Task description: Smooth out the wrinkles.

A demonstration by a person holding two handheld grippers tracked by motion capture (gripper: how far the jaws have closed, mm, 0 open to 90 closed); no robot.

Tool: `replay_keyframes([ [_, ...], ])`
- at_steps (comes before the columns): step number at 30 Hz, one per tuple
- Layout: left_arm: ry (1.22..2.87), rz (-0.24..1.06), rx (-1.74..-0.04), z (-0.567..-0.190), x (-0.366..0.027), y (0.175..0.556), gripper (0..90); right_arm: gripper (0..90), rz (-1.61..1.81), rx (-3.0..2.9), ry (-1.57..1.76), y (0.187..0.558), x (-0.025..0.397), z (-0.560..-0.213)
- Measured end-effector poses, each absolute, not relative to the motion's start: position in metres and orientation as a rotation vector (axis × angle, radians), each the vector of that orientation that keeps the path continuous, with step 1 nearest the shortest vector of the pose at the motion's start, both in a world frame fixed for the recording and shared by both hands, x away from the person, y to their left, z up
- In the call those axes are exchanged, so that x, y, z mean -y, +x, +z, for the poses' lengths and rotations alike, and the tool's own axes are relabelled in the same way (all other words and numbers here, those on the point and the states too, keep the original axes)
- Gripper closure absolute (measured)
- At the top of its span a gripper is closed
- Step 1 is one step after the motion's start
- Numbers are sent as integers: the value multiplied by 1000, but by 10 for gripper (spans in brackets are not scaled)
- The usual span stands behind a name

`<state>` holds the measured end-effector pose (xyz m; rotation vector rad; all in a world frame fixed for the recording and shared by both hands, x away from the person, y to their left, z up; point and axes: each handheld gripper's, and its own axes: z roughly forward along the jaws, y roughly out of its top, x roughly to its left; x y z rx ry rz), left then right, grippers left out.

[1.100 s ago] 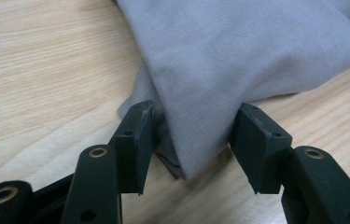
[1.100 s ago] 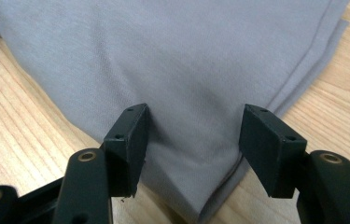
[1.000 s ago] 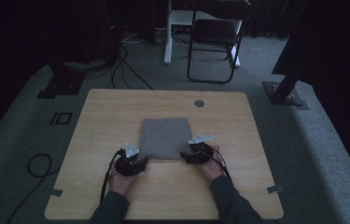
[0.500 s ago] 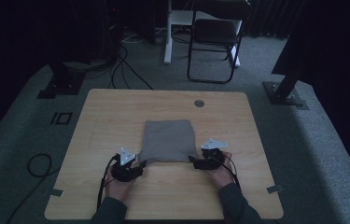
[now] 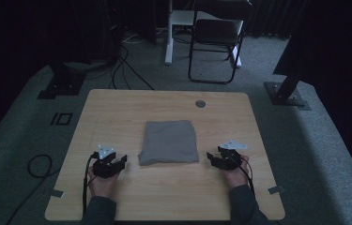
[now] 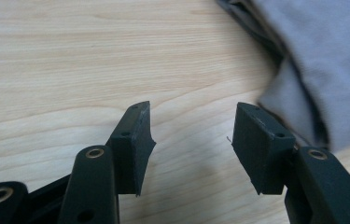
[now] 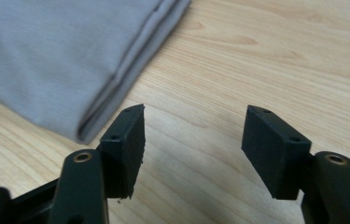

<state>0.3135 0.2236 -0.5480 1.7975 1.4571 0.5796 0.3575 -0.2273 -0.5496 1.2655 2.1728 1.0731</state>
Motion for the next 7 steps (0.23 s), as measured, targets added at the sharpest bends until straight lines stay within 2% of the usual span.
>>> replay_keyframes([
  [7,1794,583,-1496,-553,-228,318,475,400,1061,-2157,1276,359,231,-550],
])
